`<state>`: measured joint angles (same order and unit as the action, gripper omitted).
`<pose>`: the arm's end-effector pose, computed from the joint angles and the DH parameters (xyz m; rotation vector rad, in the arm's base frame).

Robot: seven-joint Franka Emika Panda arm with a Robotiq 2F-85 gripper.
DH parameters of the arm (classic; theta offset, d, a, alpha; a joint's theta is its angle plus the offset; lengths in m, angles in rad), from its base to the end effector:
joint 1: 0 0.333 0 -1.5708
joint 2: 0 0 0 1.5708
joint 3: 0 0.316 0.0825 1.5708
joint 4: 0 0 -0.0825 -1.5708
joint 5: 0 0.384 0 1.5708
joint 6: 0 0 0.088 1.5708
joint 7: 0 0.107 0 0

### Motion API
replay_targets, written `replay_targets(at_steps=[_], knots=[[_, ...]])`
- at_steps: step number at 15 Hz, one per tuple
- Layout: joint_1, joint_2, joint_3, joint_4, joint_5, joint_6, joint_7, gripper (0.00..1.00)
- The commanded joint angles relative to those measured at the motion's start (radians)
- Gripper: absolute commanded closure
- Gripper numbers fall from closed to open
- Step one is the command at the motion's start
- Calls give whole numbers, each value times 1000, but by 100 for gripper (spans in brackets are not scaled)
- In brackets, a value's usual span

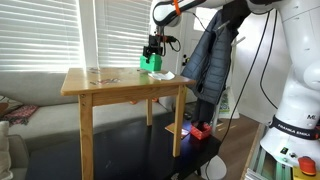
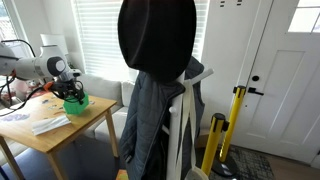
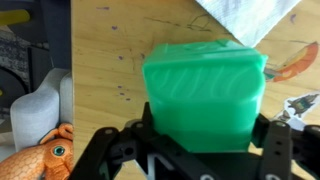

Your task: Move the green storage box to the left

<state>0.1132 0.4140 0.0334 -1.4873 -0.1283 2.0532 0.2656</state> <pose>0.6900 0.0913 0.4505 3.0571 -0.1100 0.2612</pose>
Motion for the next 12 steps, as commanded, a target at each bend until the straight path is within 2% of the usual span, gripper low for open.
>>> replay_targets(at_steps=[1,6,9,12], knots=[[46,-16,0,65,5,-101,64,42],[128,32,5,223,29,-325,327,42],[174,80,5,323,41,-385,527,42],[221,117,12,381,49,-355,725,42]])
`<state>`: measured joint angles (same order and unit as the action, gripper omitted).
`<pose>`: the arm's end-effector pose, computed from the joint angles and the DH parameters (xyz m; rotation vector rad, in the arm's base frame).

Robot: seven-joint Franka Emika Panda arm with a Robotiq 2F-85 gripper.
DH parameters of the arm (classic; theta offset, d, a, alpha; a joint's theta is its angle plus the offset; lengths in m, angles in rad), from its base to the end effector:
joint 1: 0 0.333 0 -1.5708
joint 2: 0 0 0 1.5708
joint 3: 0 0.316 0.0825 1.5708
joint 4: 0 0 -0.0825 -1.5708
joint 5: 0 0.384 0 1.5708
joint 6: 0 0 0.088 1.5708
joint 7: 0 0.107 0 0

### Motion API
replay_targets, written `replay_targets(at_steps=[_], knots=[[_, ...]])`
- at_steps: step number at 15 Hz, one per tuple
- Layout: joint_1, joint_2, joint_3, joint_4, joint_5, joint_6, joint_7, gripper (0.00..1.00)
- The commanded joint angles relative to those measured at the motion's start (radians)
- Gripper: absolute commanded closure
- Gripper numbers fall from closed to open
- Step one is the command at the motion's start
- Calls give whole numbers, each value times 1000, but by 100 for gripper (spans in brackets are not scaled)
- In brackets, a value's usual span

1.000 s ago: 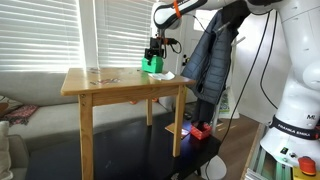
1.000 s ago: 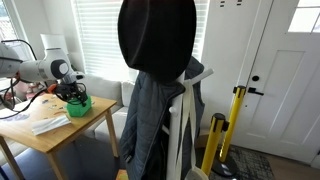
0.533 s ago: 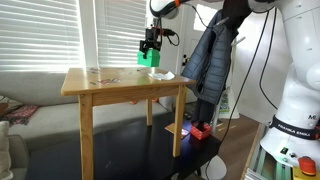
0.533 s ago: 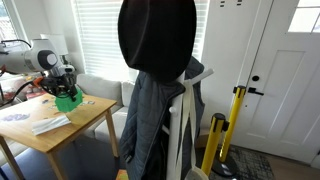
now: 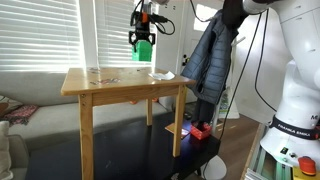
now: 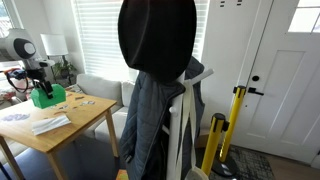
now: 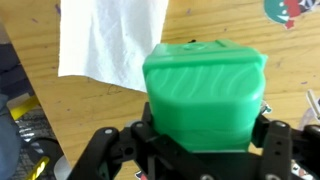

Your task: Move the green storage box to the left

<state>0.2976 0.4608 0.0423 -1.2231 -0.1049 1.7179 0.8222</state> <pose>0.6623 0.2170 0.5146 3.0008 -0.7239 0.1165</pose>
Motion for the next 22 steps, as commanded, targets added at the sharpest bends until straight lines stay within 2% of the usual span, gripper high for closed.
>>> replay_targets(at_steps=[1,3,4,6,10,11,17,22], knots=[[54,83,3,130,19,-3,236,42],[90,104,10,154,-4,-14,311,42],[63,58,7,79,2,3,234,17],[90,77,9,100,0,3,282,17],[90,85,7,111,0,3,290,17],[93,88,10,111,2,-13,292,42],[185,112,1,117,-59,-100,381,42],[235,127,-2,105,-88,-68,493,42]])
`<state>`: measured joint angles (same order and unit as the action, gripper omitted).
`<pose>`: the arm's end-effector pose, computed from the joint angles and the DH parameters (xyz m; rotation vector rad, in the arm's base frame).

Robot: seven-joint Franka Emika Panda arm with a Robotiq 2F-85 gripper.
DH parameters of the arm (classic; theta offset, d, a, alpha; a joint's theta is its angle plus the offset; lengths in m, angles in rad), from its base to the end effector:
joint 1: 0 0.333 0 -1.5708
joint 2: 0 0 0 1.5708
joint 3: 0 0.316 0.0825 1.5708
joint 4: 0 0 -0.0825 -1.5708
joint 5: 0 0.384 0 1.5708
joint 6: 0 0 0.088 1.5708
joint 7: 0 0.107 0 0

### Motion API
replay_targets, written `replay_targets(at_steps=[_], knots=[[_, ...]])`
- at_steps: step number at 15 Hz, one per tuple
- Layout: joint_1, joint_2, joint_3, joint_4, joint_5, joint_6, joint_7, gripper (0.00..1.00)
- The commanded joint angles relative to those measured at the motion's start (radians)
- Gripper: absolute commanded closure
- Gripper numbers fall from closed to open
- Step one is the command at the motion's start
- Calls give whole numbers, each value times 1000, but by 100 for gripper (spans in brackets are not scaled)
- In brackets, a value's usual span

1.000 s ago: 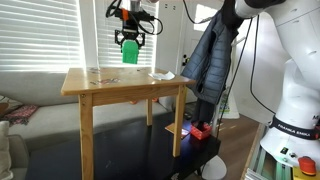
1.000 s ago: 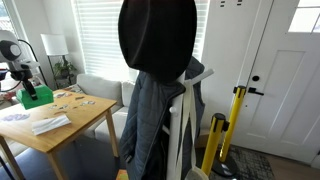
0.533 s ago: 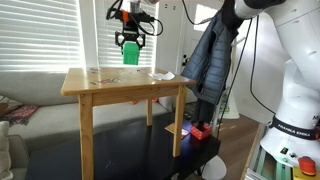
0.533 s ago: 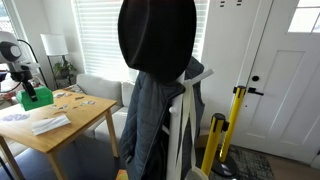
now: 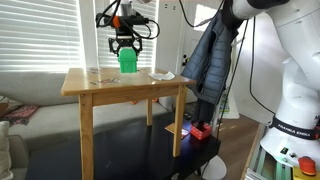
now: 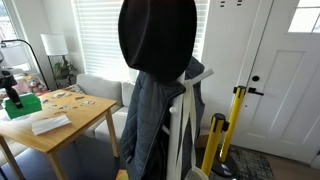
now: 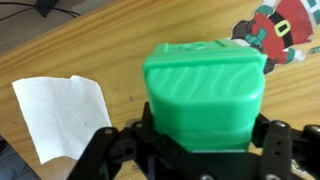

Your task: Move the green storage box to the left

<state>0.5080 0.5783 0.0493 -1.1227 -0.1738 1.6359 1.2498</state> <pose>0.6203 0.3548 0.4734 2.8255 -1.0038 0.1119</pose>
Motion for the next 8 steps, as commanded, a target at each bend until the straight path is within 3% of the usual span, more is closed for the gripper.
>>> replay_targets(at_steps=[1,8], knots=[[32,13,-12,2,-25,25,89,42],[34,34,-5,-7,-12,93,146,42]])
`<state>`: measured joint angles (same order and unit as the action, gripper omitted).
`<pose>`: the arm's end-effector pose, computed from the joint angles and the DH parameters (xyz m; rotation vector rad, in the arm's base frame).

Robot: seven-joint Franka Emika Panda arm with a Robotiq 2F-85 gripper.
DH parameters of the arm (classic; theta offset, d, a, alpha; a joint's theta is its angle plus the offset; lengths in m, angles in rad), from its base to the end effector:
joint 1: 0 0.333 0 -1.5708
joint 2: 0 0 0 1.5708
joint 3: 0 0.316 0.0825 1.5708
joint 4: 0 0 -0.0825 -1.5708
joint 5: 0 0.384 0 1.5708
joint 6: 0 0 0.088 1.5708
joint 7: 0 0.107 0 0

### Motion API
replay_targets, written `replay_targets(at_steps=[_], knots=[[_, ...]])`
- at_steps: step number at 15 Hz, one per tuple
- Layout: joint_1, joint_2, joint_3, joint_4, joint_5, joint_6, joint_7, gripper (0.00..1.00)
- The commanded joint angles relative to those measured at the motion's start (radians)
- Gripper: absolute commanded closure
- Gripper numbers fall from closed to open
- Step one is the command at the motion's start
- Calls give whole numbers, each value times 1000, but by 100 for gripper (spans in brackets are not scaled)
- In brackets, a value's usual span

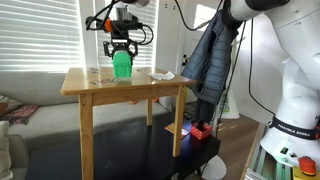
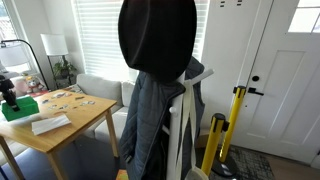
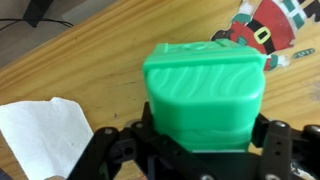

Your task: Move the green storage box to the left

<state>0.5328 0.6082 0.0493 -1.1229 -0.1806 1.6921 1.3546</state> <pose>0.6198 0.3756 0.4564 2.8077 -1.1140 0.1545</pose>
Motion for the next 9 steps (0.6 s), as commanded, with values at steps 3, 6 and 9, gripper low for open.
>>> replay_targets(at_steps=[3,6,9], knots=[[18,22,-9,-6,-20,55,57,42],[26,33,-10,-7,-29,79,70,42],[32,32,-11,-8,-41,92,66,3]])
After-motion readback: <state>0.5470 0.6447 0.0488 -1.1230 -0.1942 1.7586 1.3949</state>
